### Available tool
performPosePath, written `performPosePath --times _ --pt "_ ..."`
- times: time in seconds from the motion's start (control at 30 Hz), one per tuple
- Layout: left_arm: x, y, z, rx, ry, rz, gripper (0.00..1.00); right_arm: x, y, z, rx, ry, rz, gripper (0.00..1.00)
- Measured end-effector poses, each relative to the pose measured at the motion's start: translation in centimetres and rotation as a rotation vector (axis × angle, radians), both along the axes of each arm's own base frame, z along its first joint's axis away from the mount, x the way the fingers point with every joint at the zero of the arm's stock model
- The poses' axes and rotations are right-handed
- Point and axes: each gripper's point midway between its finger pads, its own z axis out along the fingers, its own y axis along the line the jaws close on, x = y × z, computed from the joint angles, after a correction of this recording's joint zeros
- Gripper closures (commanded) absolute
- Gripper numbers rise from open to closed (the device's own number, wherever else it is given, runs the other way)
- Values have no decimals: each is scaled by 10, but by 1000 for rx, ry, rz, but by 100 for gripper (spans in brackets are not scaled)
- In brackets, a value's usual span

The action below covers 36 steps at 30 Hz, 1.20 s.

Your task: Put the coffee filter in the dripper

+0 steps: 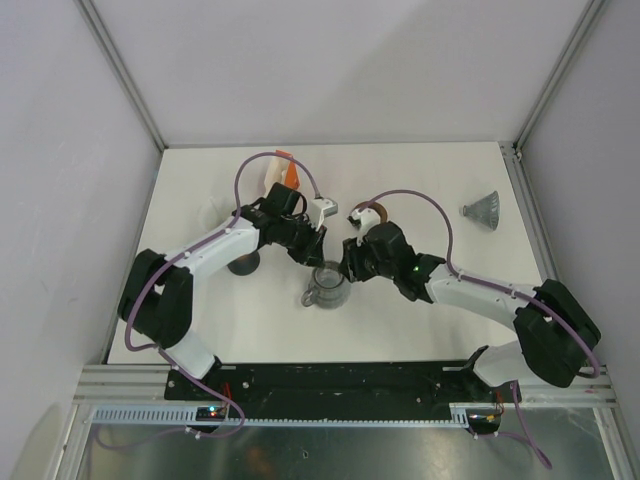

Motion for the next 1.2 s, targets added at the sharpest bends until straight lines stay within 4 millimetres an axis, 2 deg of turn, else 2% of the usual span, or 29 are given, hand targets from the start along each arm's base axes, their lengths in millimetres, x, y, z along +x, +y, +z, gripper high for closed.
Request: performPosePath --times 0.2,0.33,0.4,0.47,0.53,0.57,0.6,0.67,0.77,0.87,1.03,1.2 --pt "0 1 1 6 2 1 68 1 -7 5 -17 -2 3 55" --pt "3 -1 6 1 -7 2 63 4 -13 14 -10 -15 -7 55" --pt "5 -3 11 -5 -17 2 61 5 -16 22 1 -26 -13 51" --pt "8 -4 15 -12 -29 3 58 9 -18 30 9 -40 -18 44" --pt "12 -5 19 -15 -42 5 55 13 -20 40 24 -60 -28 31" --pt "13 -6 21 -17 -47 6 52 17 -23 45 30 -73 -35 16" --pt "14 -6 22 -18 -51 6 49 19 -26 49 36 -80 -44 8" --pt "16 -7 25 -19 -61 10 41 26 -35 57 43 -101 -69 3" --pt "19 -6 31 -18 -81 16 31 38 -52 68 49 -133 -114 1" --pt "26 -5 42 -16 -122 32 26 52 -69 76 45 -163 -158 1" --pt "40 -4 71 -26 -218 64 23 74 -93 88 70 -203 -223 1" --pt "52 2 100 -30 -315 100 22 98 -112 114 196 -248 -267 1"
